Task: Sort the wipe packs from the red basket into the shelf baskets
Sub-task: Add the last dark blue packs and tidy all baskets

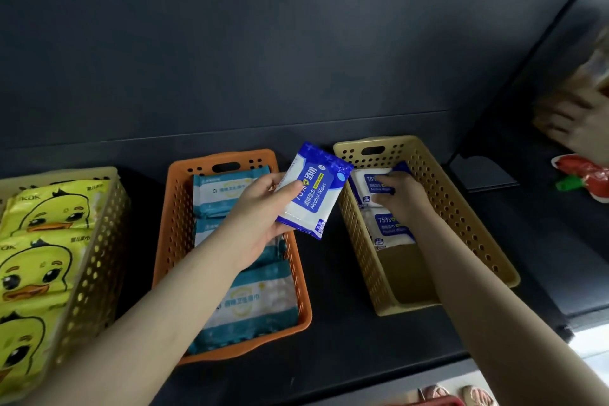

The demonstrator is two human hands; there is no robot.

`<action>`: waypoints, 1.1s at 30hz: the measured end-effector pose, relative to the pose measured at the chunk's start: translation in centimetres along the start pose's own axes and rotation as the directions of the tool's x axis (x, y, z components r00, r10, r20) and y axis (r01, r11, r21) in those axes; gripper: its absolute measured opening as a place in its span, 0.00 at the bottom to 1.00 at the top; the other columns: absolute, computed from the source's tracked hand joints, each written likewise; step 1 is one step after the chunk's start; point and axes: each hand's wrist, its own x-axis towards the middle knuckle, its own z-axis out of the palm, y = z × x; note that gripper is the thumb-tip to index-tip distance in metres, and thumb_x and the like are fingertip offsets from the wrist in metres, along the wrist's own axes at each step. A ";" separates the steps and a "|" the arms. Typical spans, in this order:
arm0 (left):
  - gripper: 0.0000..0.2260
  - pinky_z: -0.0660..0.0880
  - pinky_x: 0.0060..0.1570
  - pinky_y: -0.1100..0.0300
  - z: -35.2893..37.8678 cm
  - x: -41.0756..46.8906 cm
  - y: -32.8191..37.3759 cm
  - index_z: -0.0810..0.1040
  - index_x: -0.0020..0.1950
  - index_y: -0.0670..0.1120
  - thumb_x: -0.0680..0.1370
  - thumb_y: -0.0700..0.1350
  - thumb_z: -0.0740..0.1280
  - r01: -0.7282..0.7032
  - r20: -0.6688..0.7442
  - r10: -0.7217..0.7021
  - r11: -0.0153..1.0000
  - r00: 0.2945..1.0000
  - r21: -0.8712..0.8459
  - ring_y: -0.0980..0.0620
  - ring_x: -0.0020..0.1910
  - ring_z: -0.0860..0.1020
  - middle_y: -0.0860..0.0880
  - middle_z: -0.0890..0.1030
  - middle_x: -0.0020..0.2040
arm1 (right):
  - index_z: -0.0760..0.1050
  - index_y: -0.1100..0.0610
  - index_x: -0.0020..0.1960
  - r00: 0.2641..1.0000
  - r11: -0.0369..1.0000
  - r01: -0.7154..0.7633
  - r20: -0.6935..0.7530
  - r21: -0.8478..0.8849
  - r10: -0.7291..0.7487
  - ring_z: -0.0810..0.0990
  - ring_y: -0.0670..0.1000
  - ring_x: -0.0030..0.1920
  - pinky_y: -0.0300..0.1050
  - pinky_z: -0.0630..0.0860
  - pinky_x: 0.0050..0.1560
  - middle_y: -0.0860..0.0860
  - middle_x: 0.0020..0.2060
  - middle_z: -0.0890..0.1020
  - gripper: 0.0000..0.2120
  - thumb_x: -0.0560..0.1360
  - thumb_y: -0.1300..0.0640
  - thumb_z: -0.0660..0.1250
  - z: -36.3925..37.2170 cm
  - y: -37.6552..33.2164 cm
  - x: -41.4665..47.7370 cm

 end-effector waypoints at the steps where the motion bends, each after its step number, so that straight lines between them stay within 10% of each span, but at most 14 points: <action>1: 0.07 0.81 0.39 0.58 0.0 -0.1 0.1 0.75 0.55 0.47 0.78 0.45 0.67 0.000 -0.004 0.000 1.000 1.000 -0.001 0.54 0.42 0.84 0.48 0.84 0.47 | 0.70 0.54 0.71 1.000 1.000 0.002 0.000 0.017 -0.002 0.73 0.54 0.65 0.40 0.67 0.57 0.53 0.69 0.72 0.25 0.75 0.56 0.70 -0.1 -0.1 0.0; 6: 0.04 0.79 0.43 0.57 -0.2 -0.3 0.5 0.75 0.51 0.47 0.79 0.47 0.65 0.003 -0.015 -0.003 1.000 1.000 -0.009 0.52 0.45 0.82 0.47 0.83 0.50 | 0.77 0.50 0.62 0.990 0.904 -0.136 0.034 0.405 0.134 0.80 0.54 0.53 0.54 0.77 0.58 0.51 0.56 0.81 0.17 0.75 0.46 0.68 -3.1 -1.3 -2.0; 12: 0.04 0.76 0.45 0.59 2.0 0.2 1.2 0.76 0.51 0.47 0.80 0.46 0.64 -0.100 0.078 0.097 0.995 0.992 0.028 0.54 0.42 0.81 0.48 0.83 0.47 | 0.77 0.55 0.59 0.967 0.568 -0.190 0.254 0.801 -0.035 0.83 0.50 0.48 0.43 0.78 0.45 0.51 0.51 0.85 0.20 0.75 0.43 0.66 -5.5 -3.9 -6.8; 18: 0.12 0.77 0.53 0.53 5.3 1.7 1.1 0.76 0.61 0.43 0.79 0.45 0.66 -0.179 0.284 0.124 0.967 0.951 0.179 0.51 0.49 0.81 0.45 0.82 0.54 | 0.72 0.56 0.50 0.973 0.286 -0.232 0.222 0.930 0.068 0.84 0.50 0.39 0.40 0.79 0.37 0.54 0.44 0.85 0.10 0.73 0.59 0.72 -5.2 -3.2 -9.1; 22: 0.19 0.71 0.56 0.62 6.0 3.9 0.5 0.71 0.70 0.53 0.80 0.53 0.63 -0.444 0.361 0.263 0.619 0.895 0.648 0.58 0.63 0.73 0.53 0.73 0.69 | 0.74 0.61 0.53 0.895 0.093 -0.340 0.292 0.936 0.336 0.83 0.52 0.40 0.43 0.81 0.35 0.58 0.45 0.82 0.11 0.72 0.62 0.72 -4.6 -1.1 -8.7; 26: 0.30 0.53 0.75 0.44 5.3 6.0 -0.3 0.56 0.78 0.54 0.79 0.60 0.59 -0.431 0.426 0.067 0.169 0.902 0.887 0.46 0.78 0.48 0.53 0.48 0.80 | 0.72 0.64 0.50 0.761 0.029 -0.502 0.426 0.864 0.490 0.80 0.57 0.47 0.46 0.82 0.28 0.61 0.50 0.79 0.06 0.75 0.68 0.66 -2.9 0.2 -8.0; 33: 0.32 0.51 0.75 0.42 5.9 6.2 -0.2 0.54 0.78 0.53 0.77 0.55 0.64 -0.409 0.406 0.058 0.194 0.912 0.892 0.44 0.78 0.46 0.51 0.48 0.80 | 0.68 0.59 0.56 0.706 0.142 -0.550 0.368 0.823 0.605 0.78 0.61 0.54 0.54 0.81 0.44 0.60 0.52 0.77 0.13 0.75 0.70 0.65 -1.8 0.5 -6.4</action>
